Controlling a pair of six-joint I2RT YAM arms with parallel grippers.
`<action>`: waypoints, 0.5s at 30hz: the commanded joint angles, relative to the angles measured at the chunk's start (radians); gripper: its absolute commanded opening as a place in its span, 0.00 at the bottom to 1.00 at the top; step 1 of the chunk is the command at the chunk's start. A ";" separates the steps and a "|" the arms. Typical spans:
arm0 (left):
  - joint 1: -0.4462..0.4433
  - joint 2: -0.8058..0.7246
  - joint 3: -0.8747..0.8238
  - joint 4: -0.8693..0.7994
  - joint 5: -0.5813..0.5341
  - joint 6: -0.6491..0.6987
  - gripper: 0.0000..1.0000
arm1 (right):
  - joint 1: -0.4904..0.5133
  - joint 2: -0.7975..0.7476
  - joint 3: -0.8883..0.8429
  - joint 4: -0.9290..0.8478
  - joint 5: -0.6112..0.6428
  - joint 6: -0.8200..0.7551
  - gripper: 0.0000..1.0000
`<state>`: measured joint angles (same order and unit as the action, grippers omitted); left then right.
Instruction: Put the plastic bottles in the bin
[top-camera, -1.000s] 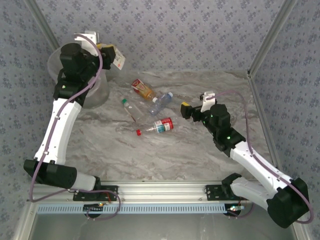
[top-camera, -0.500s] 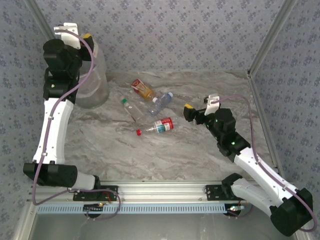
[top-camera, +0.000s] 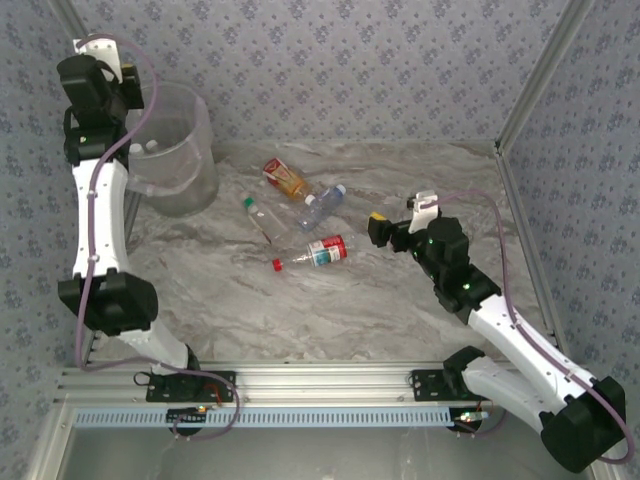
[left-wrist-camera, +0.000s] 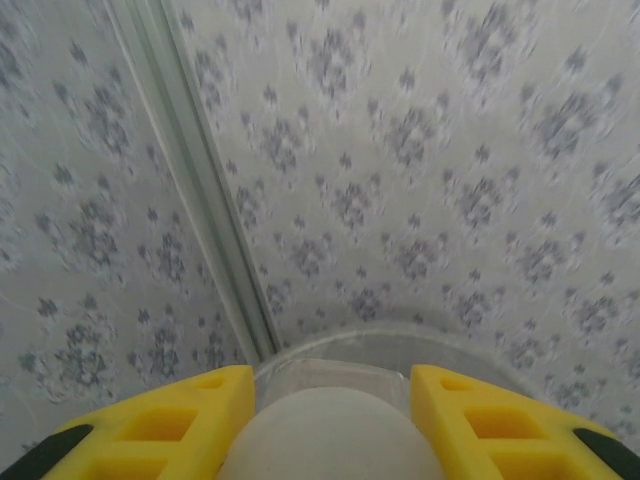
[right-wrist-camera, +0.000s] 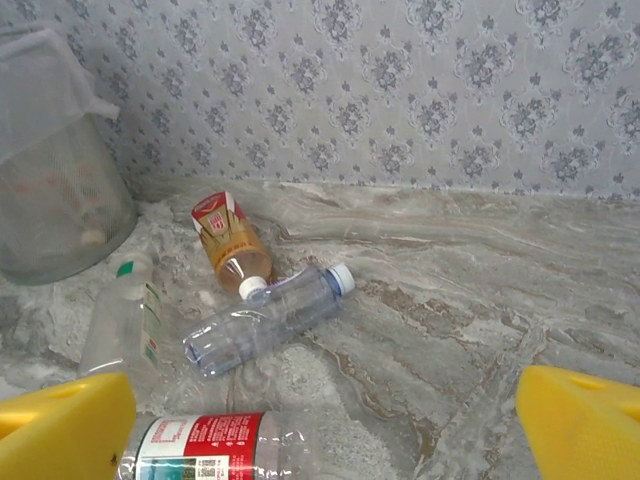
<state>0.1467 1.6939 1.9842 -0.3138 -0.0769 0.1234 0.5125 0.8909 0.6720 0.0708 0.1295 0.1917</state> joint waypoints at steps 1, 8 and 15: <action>0.009 0.039 0.073 -0.053 0.062 0.015 0.00 | 0.000 0.015 0.038 -0.028 0.039 0.029 1.00; 0.042 0.151 0.111 -0.072 0.089 0.028 0.00 | 0.001 0.054 0.056 -0.022 0.041 0.041 1.00; 0.052 0.287 0.210 -0.128 0.126 0.048 0.02 | 0.001 0.058 0.064 -0.053 0.061 0.047 1.00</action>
<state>0.1928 1.9366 2.1361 -0.4084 0.0143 0.1497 0.5125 0.9501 0.6987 0.0338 0.1555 0.2195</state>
